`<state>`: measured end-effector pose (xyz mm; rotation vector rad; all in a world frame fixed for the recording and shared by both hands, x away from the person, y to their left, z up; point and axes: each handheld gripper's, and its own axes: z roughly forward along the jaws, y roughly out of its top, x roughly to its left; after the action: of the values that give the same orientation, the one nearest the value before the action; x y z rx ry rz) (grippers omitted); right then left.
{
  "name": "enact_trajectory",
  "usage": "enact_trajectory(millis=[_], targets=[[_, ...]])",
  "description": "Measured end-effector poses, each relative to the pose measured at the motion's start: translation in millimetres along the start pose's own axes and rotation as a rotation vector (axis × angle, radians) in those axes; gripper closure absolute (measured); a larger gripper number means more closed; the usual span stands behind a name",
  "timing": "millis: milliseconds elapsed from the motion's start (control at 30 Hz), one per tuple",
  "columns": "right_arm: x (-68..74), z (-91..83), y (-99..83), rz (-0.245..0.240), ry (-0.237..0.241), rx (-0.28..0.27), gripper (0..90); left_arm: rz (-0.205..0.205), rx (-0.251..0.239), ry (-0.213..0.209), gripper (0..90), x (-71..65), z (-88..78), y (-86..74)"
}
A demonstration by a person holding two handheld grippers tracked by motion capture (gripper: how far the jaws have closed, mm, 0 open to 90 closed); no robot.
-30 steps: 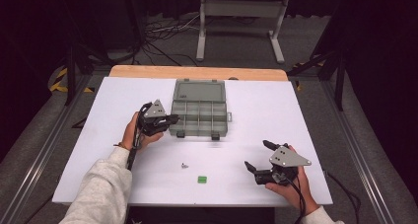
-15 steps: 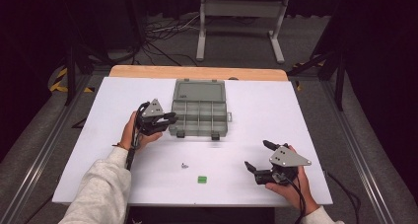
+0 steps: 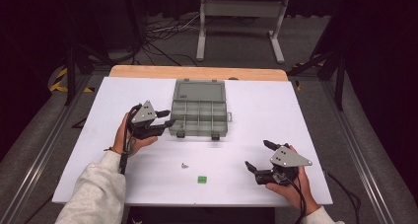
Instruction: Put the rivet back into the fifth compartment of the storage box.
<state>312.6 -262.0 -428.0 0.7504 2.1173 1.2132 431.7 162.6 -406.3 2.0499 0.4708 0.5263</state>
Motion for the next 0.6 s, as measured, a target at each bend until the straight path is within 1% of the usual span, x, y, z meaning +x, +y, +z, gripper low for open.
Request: enact_trajectory(millis=[33, 100, 133, 167, 200, 267, 300, 333, 400, 433, 500, 533, 567, 600], targets=[[-0.6, -0.7, 0.3, 0.001, -0.001, -0.004, 9.5, 0.014, -0.005, -0.009, 55.0, -4.5, -4.3, -0.8], [-0.7, -1.0, 0.4, 0.000, -0.002, -0.002, 9.5, 0.014, -0.008, -0.016, 51.7, -5.7, -6.3, -0.8], [-0.6, -0.9, 0.4, 0.002, -0.001, -0.005, 9.5, 0.020, -0.012, -0.016, 49.9, -7.1, -8.0, -0.5], [-0.4, -0.9, 0.5, 0.001, -0.002, -0.005, 9.5, 0.022, -0.021, -0.003, 45.1, -10.7, -11.0, -0.2], [-0.4, -0.9, 0.5, 0.001, -0.002, -0.005, 9.5, 0.022, -0.021, -0.003, 42.1, -10.7, -11.0, -0.2], [0.0, -0.7, 0.7, -0.002, 0.000, -0.003, 9.5, 0.030, -0.025, 0.001, 40.7, -13.9, -14.4, -0.9], [0.1, -0.5, 0.6, -0.003, -0.001, -0.003, 9.4, 0.025, -0.033, -0.006, 37.9, -15.7, -15.7, -1.8], [-0.1, -0.6, 0.5, -0.002, -0.002, -0.003, 9.5, 0.029, -0.031, 0.001, 32.3, -18.4, -18.0, -3.0], [-0.1, -1.0, 0.5, -0.002, -0.005, -0.004, 9.5, 0.033, -0.037, 0.003, 27.2, -22.3, -21.4, -4.8], [0.0, -1.1, 0.5, -0.001, -0.004, -0.004, 9.5, 0.021, -0.043, 0.007, 24.6, -25.0, -23.1, -6.2], [0.0, -0.9, 0.6, -0.002, -0.004, -0.004, 9.5, 0.023, -0.036, 0.006, 16.3, -27.2, -24.1, -6.6], [0.0, -0.9, 0.6, -0.002, -0.004, -0.004, 9.5, 0.034, -0.029, 0.016, 16.3, -30.6, -25.5, -7.1], [0.3, 0.1, 0.3, -0.001, -0.001, -0.001, 9.5, 0.037, -0.039, 0.010, 11.4, -34.1, -27.7, -8.4], [0.3, 0.7, 0.2, -0.003, -0.002, 0.001, 9.5, 0.040, -0.040, 0.013, 9.4, -35.8, -28.6, -9.0]])
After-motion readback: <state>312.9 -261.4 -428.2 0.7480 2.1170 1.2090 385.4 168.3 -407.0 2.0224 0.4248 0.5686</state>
